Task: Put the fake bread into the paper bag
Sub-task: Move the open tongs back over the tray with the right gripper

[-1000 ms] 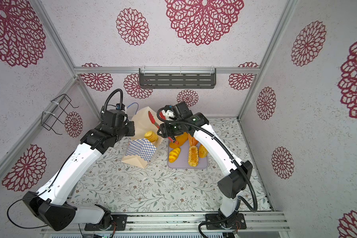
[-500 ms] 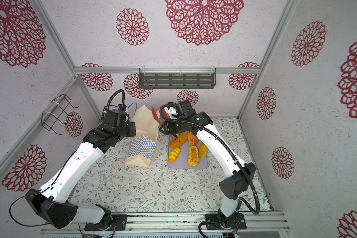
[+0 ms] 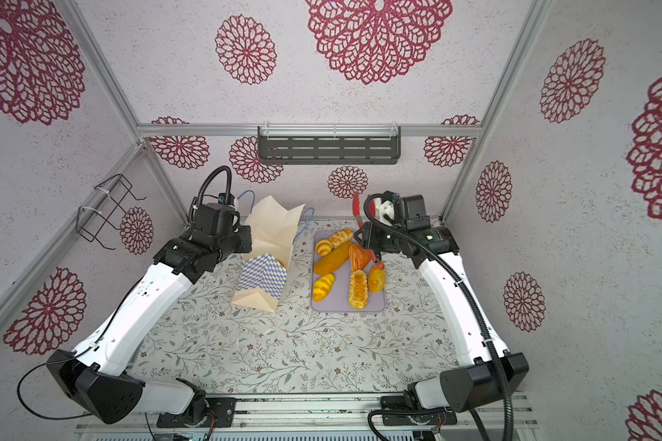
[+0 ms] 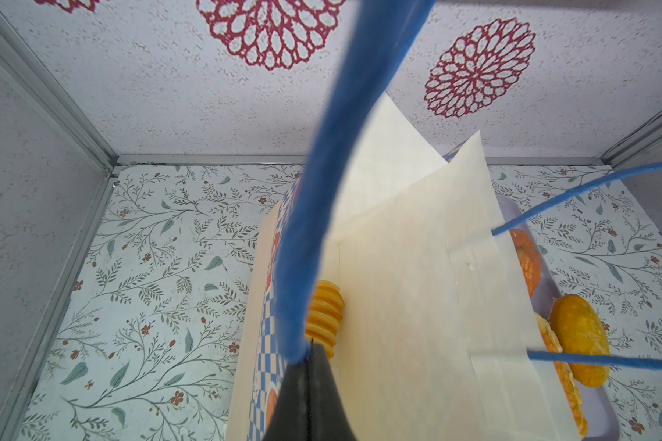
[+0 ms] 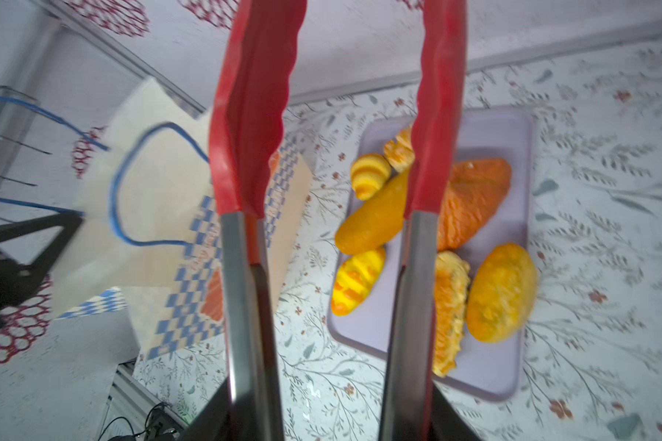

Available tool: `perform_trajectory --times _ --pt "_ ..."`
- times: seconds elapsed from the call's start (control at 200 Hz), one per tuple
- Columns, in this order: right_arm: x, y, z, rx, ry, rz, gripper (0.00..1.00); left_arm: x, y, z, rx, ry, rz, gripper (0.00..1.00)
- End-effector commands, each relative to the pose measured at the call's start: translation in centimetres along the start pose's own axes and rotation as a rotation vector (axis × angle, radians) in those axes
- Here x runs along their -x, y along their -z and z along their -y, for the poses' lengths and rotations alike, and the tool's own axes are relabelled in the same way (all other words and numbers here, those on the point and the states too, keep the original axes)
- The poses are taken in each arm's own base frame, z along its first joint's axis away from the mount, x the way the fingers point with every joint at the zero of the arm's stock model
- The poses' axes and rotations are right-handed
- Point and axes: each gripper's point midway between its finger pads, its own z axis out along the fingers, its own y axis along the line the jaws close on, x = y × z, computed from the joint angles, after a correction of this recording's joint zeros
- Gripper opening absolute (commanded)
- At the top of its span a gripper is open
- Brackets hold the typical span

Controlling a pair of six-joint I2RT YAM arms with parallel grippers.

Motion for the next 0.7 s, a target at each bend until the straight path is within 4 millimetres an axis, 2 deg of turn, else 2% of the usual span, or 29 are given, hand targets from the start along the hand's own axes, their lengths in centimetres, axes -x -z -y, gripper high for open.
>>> perform_trajectory --times 0.0,0.15,0.31,0.46,0.696 --pt "-3.1 -0.2 3.6 -0.098 -0.06 -0.077 0.52 0.8 -0.4 0.4 -0.014 -0.005 0.034 0.0" --pt "-7.5 -1.1 7.6 -0.201 -0.113 -0.184 0.52 0.8 -0.6 0.6 -0.026 -0.008 0.038 0.0" --pt "-10.5 -2.0 9.6 -0.253 -0.139 -0.263 0.53 0.6 -0.8 0.8 -0.041 -0.011 0.039 0.0" --pt "-11.9 -2.6 10.9 -0.294 -0.148 -0.316 0.55 0.4 -0.9 1.0 -0.055 -0.01 0.042 0.0" --pt "-12.4 -3.9 11.8 -0.311 -0.151 -0.353 0.59 0.4 -0.7 0.9 -0.074 -0.004 0.054 0.0"
